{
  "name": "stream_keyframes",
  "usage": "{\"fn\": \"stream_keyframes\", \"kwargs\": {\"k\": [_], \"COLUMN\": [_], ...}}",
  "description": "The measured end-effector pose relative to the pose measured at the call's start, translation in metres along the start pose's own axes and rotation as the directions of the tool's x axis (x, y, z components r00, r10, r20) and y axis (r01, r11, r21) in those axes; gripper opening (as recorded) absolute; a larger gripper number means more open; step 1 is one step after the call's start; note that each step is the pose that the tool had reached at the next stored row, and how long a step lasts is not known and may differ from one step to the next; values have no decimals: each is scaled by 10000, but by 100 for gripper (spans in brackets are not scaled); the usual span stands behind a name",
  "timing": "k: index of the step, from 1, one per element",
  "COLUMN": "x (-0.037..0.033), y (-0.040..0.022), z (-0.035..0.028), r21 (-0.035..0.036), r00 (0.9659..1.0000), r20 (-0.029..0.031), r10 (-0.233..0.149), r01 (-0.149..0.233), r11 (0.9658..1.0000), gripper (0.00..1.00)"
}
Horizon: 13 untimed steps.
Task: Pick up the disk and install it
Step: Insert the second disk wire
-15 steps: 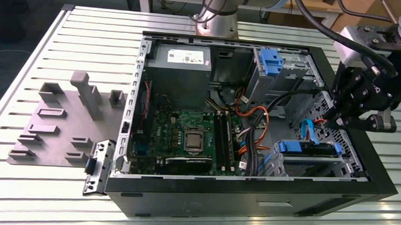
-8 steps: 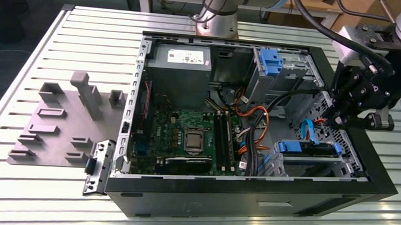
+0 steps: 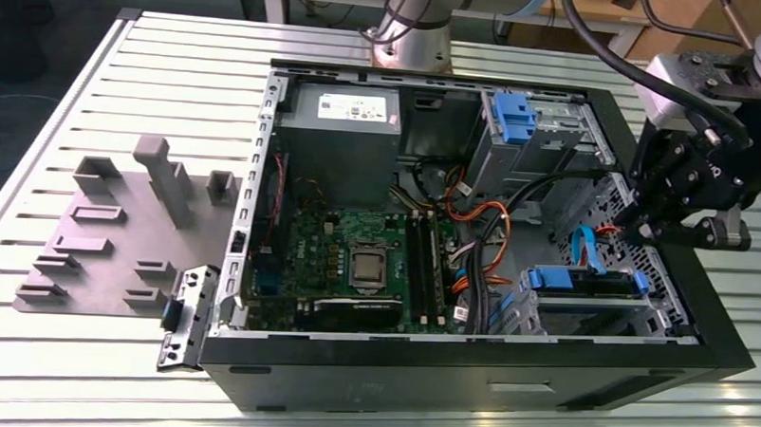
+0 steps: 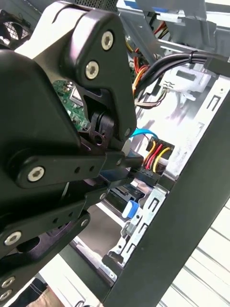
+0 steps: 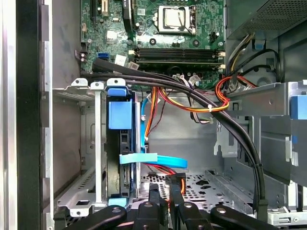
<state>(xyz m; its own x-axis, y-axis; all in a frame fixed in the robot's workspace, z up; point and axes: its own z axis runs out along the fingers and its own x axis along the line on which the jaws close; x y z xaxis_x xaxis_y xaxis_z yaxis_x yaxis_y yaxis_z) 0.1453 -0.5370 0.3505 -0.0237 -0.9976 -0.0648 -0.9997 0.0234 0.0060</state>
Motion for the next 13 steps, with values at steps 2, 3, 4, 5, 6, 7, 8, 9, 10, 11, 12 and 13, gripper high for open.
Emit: {"fn": "stream_keyframes", "kwargs": {"k": [2, 3, 4, 5, 6, 7, 8, 9, 10, 11, 12, 13], "x": [2, 4, 5, 5, 5, 6, 6, 7, 7, 7, 6, 6], "y": [-7, -10, -12, -13, -14, -16, -18, -25, -34, -49, -67, -83], "z": [32, 51, 64, 73, 82, 93, 101, 107, 110, 112, 115, 117], "r21": [0, 0, 0, 1, 1, 1, 2, 3, 3, 4, 4, 5], "r00": [10000, 10000, 10000, 10000, 10000, 10000, 10000, 10000, 10000, 10000, 10000, 10000], "r20": [-1, -2, -1, -2, -2, -1, 0, -2, -3, -3, -2, -3], "r10": [3, 4, 7, 11, 16, 22, 27, 35, 44, 57, 69, 81], "r01": [-3, -4, -7, -11, -16, -22, -27, -35, -44, -57, -69, -81], "r11": [10000, 10000, 10000, 10000, 10000, 10000, 10000, 10000, 10000, 10000, 10000, 10000], "gripper": [24, 24, 24, 24, 24, 24, 24, 24, 24, 24, 24, 24]}}
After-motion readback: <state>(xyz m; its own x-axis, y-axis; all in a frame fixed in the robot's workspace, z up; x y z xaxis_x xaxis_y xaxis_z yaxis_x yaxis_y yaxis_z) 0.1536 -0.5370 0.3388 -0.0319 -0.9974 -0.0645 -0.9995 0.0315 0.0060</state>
